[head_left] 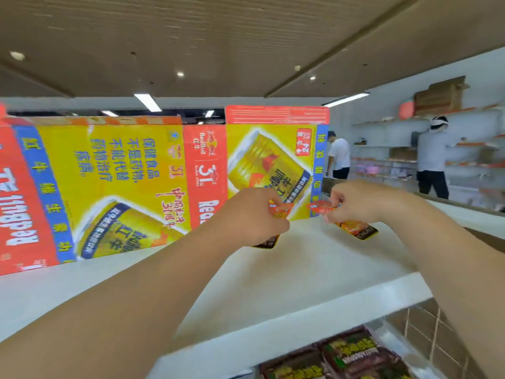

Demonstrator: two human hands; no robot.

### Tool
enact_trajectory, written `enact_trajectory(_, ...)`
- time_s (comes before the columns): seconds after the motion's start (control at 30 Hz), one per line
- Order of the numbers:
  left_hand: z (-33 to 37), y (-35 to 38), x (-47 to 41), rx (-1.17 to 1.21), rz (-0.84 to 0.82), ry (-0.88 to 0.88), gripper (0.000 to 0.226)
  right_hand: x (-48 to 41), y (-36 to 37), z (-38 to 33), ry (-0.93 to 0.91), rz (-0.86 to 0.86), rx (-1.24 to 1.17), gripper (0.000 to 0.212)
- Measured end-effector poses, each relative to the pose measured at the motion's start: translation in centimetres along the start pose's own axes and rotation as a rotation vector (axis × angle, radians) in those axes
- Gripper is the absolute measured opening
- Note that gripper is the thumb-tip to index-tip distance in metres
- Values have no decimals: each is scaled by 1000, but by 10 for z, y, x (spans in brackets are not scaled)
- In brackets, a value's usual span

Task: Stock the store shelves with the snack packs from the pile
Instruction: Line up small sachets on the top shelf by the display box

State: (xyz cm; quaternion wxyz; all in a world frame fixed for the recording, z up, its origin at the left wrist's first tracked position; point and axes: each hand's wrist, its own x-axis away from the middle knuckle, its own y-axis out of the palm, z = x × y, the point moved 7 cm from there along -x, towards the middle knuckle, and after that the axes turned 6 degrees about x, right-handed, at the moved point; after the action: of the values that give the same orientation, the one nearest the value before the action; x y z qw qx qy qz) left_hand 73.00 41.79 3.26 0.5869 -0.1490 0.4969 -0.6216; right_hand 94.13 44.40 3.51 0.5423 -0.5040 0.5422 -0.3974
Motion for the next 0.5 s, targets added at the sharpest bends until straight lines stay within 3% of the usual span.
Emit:
enact_trajectory(0.23,46,87,-81,-120,-39,-31,28,-44,20,83,55,-62,144,37)
enact_trajectory(0.4,44,125,-109,-212,-83,-84,40,-74,36,101,65,-81,129,47)
enact_trajectory(0.5,30,131,-103,-256,-123,-53,35,-80,50,105,22,-108,97,35)
